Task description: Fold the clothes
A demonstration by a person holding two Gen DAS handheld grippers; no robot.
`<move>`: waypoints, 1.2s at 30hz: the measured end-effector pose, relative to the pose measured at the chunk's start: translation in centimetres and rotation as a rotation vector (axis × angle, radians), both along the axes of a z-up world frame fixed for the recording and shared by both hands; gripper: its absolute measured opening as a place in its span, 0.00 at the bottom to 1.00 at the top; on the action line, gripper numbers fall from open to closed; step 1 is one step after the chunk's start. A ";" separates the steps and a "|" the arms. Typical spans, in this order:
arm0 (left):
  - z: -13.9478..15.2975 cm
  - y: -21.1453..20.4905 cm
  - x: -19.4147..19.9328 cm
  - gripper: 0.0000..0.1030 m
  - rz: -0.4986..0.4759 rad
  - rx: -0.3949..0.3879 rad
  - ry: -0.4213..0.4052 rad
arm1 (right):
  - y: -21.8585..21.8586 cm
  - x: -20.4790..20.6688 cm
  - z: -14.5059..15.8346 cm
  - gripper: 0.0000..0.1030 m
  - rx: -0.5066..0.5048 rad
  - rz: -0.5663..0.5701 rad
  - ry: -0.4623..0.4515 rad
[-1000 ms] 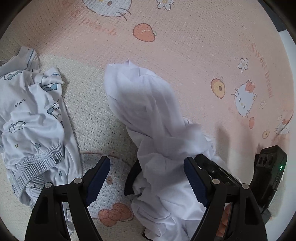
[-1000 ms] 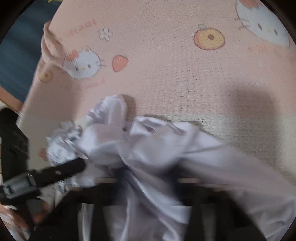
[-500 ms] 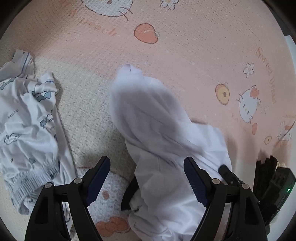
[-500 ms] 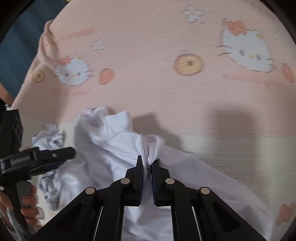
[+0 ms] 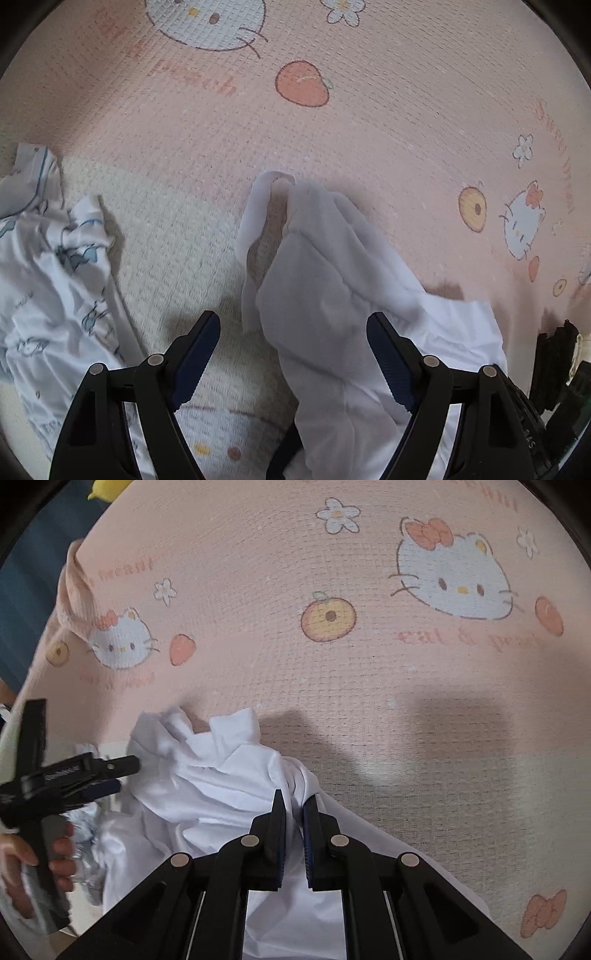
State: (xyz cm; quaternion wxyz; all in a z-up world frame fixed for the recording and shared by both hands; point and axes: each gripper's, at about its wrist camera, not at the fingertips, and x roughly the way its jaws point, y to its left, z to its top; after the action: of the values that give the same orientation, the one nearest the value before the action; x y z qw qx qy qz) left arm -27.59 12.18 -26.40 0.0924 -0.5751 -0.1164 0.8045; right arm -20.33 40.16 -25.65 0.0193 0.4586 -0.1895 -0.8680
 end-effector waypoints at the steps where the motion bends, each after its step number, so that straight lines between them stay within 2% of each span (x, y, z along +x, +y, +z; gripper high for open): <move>1: -0.1 -0.1 -0.2 0.78 0.001 0.004 -0.002 | 0.2 0.0 0.0 0.13 -0.013 -0.002 0.002; 3: -0.6 0.1 -0.4 0.78 0.000 0.016 0.000 | 0.6 0.1 0.1 0.31 -0.021 -0.013 0.013; 4: -0.8 0.2 -0.4 0.78 -0.005 0.018 0.005 | 0.7 0.1 0.2 0.47 -0.019 -0.018 0.022; 5: -0.9 0.5 -0.3 0.78 -0.013 0.015 0.014 | 0.8 0.2 0.3 0.56 -0.018 -0.023 0.032; 7: -1.1 1.0 0.0 0.70 -0.035 0.002 0.034 | 0.8 0.1 0.1 0.59 -0.025 -0.020 0.036; 9: -1.1 1.8 0.5 0.48 -0.074 -0.040 0.064 | 0.5 -0.2 -0.3 0.59 -0.023 -0.013 0.019; 10: -1.0 2.3 0.7 0.42 -0.096 -0.062 0.079 | 0.3 -0.4 -0.6 0.59 -0.022 -0.010 0.011; 11: -1.0 2.7 0.8 0.31 -0.117 -0.078 0.091 | 0.2 -0.6 -0.8 0.59 -0.021 -0.006 0.002; 12: -0.9 3.0 0.9 0.24 -0.134 -0.085 0.098 | 0.1 -0.8 -1.1 0.59 -0.020 -0.002 -0.006; 13: -0.8 3.3 1.1 0.21 -0.148 -0.090 0.108 | -0.1 -0.9 -1.3 0.59 -0.019 0.001 -0.014; 15: -0.3 3.6 1.4 0.15 -0.164 -0.089 0.131 | -0.4 -1.3 -1.8 0.56 -0.017 0.008 -0.031; 17: 0.1 3.6 1.8 0.15 -0.170 -0.088 0.141 | -0.7 -1.6 -2.3 0.22 -0.015 0.015 -0.048; 19: 0.6 3.2 2.3 0.15 -0.157 -0.074 0.142 | -1.0 -1.9 -2.7 0.15 -0.011 0.021 -0.063; 23: 1.1 1.9 3.2 0.15 -0.110 -0.003 0.107 | -1.4 -1.7 -1.5 0.11 0.079 -0.023 -0.038; 29: 1.5 1.3 5.2 0.14 -0.085 0.068 0.054 | 0.2 -0.1 -1.3 0.11 0.109 -0.080 -0.086; 32: 0.4 1.7 6.0 0.14 -0.079 0.058 -0.008 | 1.4 1.3 -1.7 0.11 0.143 -0.139 -0.150; 36: -0.4 2.2 7.3 0.14 -0.075 0.048 -0.018 | 2.7 3.5 -1.9 0.11 0.140 -0.214 -0.205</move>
State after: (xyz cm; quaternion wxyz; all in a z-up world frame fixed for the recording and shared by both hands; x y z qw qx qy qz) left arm -20.24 14.38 -26.80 0.1353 -0.5839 -0.1148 0.7922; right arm -16.85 42.88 -27.52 -0.1247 0.5224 -0.1773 -0.8247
